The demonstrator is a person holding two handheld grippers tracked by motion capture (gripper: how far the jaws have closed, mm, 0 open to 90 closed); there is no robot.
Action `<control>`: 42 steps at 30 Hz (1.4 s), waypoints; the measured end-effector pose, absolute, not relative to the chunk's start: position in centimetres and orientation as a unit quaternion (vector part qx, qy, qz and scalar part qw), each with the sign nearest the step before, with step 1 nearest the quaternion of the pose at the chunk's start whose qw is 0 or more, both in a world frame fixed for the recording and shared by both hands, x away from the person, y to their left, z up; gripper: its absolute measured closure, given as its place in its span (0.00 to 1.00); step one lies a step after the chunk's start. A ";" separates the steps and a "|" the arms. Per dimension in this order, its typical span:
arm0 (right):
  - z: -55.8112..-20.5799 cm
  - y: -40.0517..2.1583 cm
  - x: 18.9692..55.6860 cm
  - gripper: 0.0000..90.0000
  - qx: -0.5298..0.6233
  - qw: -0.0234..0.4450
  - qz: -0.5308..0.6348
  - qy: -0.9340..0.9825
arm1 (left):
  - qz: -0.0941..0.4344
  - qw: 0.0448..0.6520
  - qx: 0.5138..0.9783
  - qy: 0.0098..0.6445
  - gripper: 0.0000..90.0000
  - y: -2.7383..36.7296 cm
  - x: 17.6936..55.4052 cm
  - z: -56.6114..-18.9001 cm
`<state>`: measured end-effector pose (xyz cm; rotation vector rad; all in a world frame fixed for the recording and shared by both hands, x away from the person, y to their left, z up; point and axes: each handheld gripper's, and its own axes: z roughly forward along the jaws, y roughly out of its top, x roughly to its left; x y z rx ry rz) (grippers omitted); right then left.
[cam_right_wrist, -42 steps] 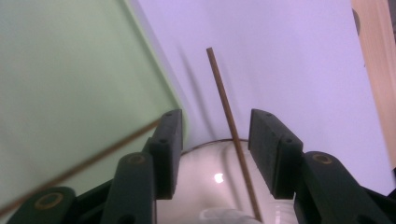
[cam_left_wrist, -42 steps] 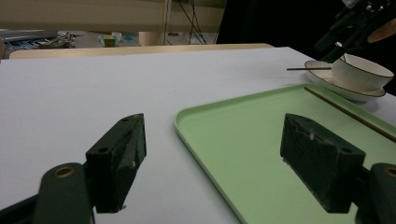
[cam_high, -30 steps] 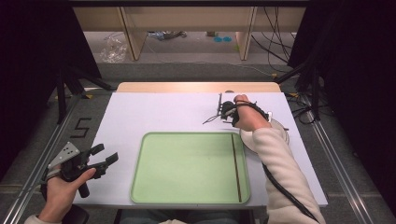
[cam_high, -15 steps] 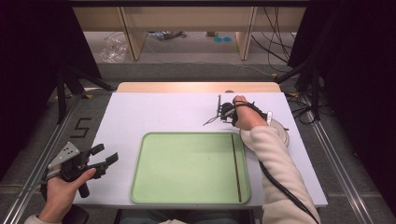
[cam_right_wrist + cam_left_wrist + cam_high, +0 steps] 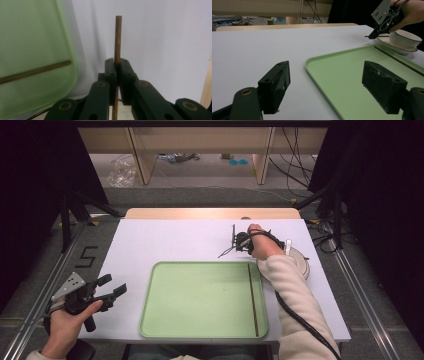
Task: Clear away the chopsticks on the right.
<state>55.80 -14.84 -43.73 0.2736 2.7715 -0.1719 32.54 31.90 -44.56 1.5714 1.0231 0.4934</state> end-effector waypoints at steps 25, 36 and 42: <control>-37.6 -14.4 53.6 0.97 0.114 0.268 0.071 0.954 | 0.210 0.567 0.668 0.434 0.25 31.9 32.6 -44.5; -35.0 -14.0 52.1 0.98 0.127 0.297 0.142 0.936 | 0.207 0.567 0.662 0.444 0.25 31.8 32.4 -44.5; -33.7 -14.2 51.7 0.98 0.130 0.310 0.188 0.923 | 0.210 0.567 0.667 0.435 0.25 31.9 32.5 -44.5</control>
